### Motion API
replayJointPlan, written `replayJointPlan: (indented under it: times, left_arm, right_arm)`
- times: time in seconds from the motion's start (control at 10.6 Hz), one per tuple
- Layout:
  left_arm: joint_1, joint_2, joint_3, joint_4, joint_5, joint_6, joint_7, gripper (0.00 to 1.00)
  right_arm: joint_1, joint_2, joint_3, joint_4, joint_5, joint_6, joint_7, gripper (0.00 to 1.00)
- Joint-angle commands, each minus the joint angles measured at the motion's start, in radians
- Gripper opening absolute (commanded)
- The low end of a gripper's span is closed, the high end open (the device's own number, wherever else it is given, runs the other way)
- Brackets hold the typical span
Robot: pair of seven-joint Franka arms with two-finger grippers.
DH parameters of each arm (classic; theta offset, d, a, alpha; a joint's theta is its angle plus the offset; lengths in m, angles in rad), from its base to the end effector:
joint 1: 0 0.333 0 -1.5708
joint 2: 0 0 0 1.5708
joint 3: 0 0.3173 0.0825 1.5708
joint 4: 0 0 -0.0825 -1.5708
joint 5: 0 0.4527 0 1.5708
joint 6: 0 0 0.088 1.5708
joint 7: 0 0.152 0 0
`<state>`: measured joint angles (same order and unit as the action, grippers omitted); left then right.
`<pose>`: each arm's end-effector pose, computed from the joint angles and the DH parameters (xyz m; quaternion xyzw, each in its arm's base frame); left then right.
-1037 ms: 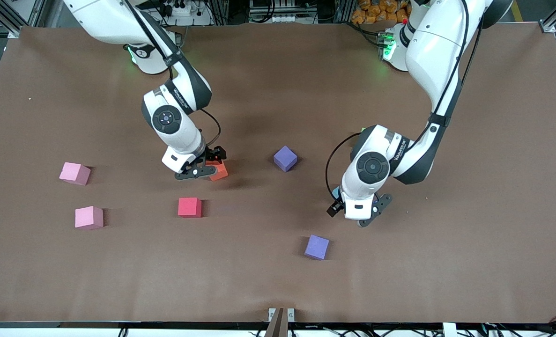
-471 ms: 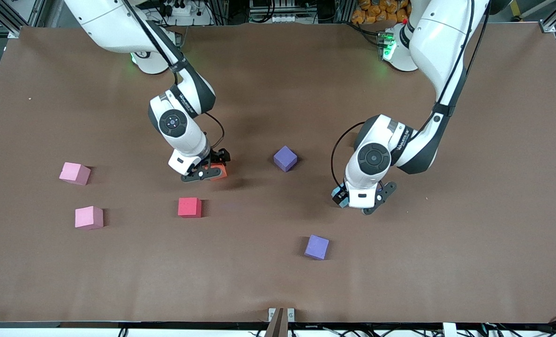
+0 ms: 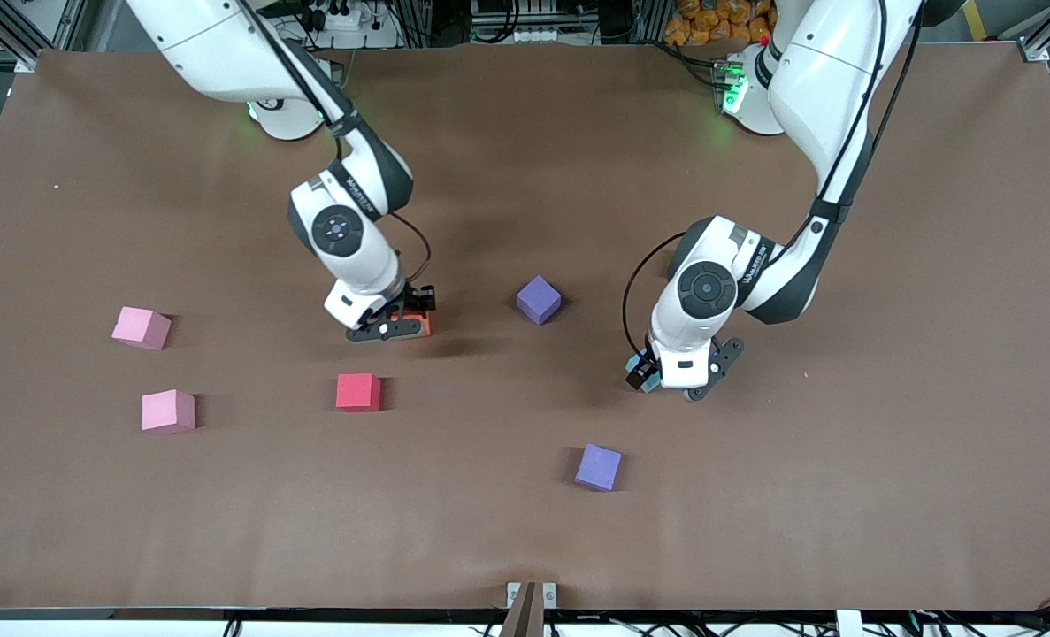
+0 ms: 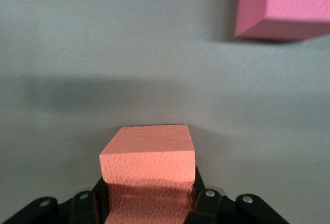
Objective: Arrange blocks into number 1
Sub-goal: 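Carry the orange cube to the table middle and set it down with the right gripper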
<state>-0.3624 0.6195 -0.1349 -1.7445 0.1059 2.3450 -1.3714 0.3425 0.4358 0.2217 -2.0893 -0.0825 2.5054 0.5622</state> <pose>0.6307 -0.3347 0.1286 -0.9163 -0.4004 0.0047 0.0038 0.5251 0.3393 0.1171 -0.9995 -0.0244 0.0147 0.0169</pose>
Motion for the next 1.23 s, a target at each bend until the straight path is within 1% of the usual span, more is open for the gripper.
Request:
replayJointPlan:
  times: [0.0,0.09,0.28,0.38,0.47,0.57,0.75,0.94,1.04,1.13]
  left_arm:
    - [0.002,0.015,0.003,-0.017,0.024,0.042,-0.026,1.0]
    - [0.0,0.026,0.004,-0.013,0.025,0.042,-0.026,1.0]
    - [-0.003,0.042,0.004,-0.012,0.031,0.042,-0.02,1.0]
    - [0.002,0.04,0.003,-0.013,0.049,0.04,-0.008,0.27]
    - [0.002,0.04,0.003,-0.013,0.055,0.039,-0.006,0.0]
    - [-0.001,0.037,0.003,-0.012,0.055,0.039,-0.005,0.0]
    - [-0.012,0.034,0.003,-0.009,0.077,0.039,0.001,0.0]
    - [-0.021,0.007,-0.008,-0.009,0.094,0.036,0.032,0.0]
    - [-0.053,-0.013,-0.008,-0.012,0.095,0.03,0.063,0.0]
    - [-0.079,-0.026,-0.008,-0.012,0.098,0.027,0.077,0.0]
  right_arm:
    - [0.033,-0.089,0.079,-0.002,-0.022,-0.123,0.212,0.0]
    - [0.044,-0.11,0.132,0.0,-0.022,-0.172,0.293,0.0]
    - [0.064,-0.12,0.233,-0.003,-0.022,-0.197,0.477,0.0]
    - [0.085,-0.114,0.27,-0.006,-0.022,-0.194,0.554,0.0]
    - [0.104,-0.111,0.309,-0.011,-0.02,-0.192,0.611,0.0]
    - [0.143,-0.1,0.327,-0.015,-0.02,-0.186,0.633,0.0]
    - [0.211,-0.072,0.329,-0.021,-0.02,-0.146,0.636,0.0]
    - [0.251,-0.019,0.328,-0.05,-0.019,-0.047,0.668,0.0]
    - [0.259,0.003,0.328,-0.067,-0.023,-0.001,0.671,0.0]
    - [0.262,0.021,0.328,-0.069,-0.025,0.007,0.671,0.0]
